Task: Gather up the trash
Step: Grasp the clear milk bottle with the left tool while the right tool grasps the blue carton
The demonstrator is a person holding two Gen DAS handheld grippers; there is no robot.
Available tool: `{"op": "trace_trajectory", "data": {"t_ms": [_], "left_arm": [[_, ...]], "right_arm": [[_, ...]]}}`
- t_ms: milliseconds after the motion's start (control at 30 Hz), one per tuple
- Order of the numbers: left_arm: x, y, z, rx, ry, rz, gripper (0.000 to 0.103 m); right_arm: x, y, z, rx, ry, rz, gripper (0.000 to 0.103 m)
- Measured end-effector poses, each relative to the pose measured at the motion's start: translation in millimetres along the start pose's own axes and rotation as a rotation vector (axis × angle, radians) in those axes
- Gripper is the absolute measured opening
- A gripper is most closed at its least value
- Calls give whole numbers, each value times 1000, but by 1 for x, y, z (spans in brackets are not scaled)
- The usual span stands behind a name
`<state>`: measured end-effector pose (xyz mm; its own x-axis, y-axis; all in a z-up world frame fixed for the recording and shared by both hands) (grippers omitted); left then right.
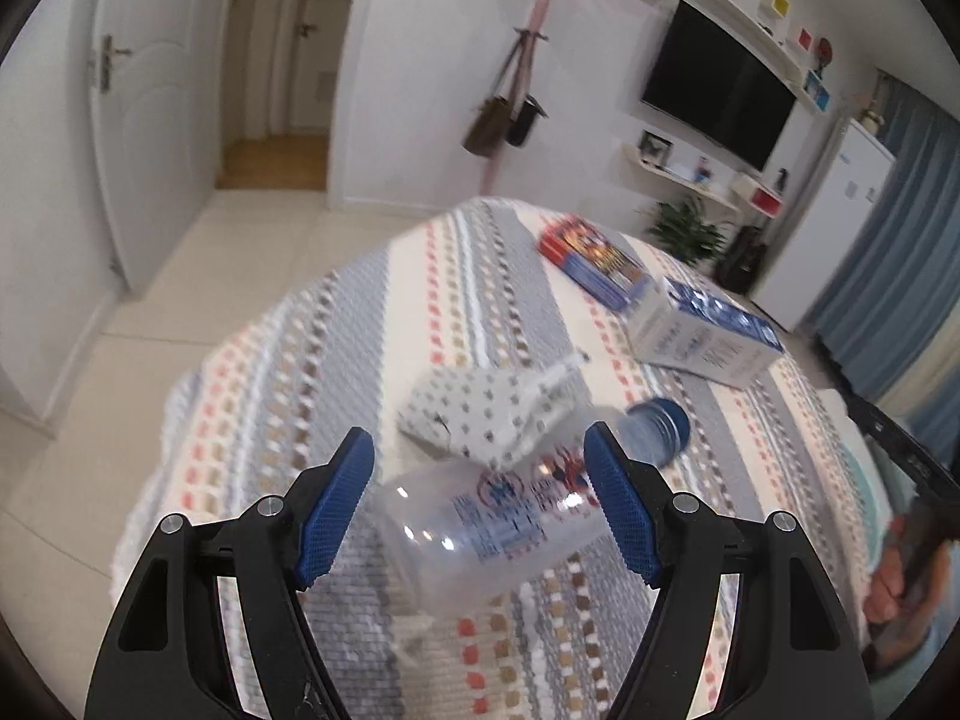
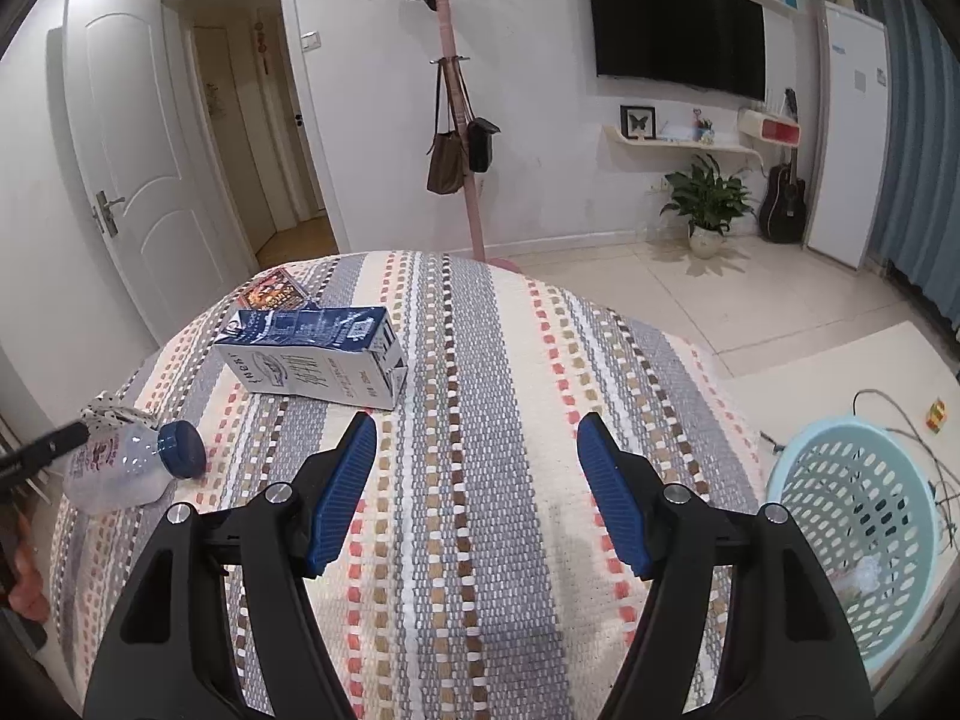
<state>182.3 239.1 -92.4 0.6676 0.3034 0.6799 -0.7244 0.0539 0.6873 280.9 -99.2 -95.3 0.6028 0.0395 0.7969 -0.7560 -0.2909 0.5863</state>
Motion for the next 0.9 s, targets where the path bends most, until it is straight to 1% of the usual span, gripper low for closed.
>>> {"op": "trace_trajectory", "data": {"t_ms": [100,267,300,333,433,500,600,667,700,800,833,867,900], "left_arm": [[-17,1,7,-37,-26,-29,71],[-39,6,35,-184,-80,-100,72],[-45,7,43,-209,-100,-120,72],[-48,4,49,-212,-110,-130,72],[-54,-9,64,-191,-132,-162,72],[-55,-23,75,-147,-148,-178,72],[-54,-39,84,-72,-177,-189,72],[-54,-50,90,-23,-183,-181,72],[-53,-53,93,5,-191,-163,72],[-50,-56,94,30,-180,-129,70],[-49,-55,93,39,-179,-119,68],[-48,-55,92,48,-180,-110,63],[-48,-55,90,53,-176,-99,60]], "right_arm": [[-2,-6,7,10,-32,-21,66],[3,-12,10,33,-49,-38,66],[6,-13,8,34,-34,-38,66],[9,-14,5,35,-18,-39,66],[21,-23,-10,60,47,-38,66],[29,-31,-20,78,90,-29,66],[39,-50,-34,115,152,-29,75],[45,-64,-43,133,194,-38,76],[46,-68,-46,146,208,-40,78],[51,-80,-58,184,260,-43,83],[51,-84,-62,196,283,-42,84],[52,-87,-65,209,302,-44,84],[52,-91,-69,220,317,-49,85]]}}
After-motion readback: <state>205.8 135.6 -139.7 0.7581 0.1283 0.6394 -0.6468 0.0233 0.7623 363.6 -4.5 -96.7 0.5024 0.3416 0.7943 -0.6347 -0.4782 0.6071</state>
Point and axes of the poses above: each gripper's, at about its wrist camera, not at the fingertips, and y roughly against the way its jaws point, z to its right, x to its top, the point moved 5 cm from there along -y, roughly the way its jaws point
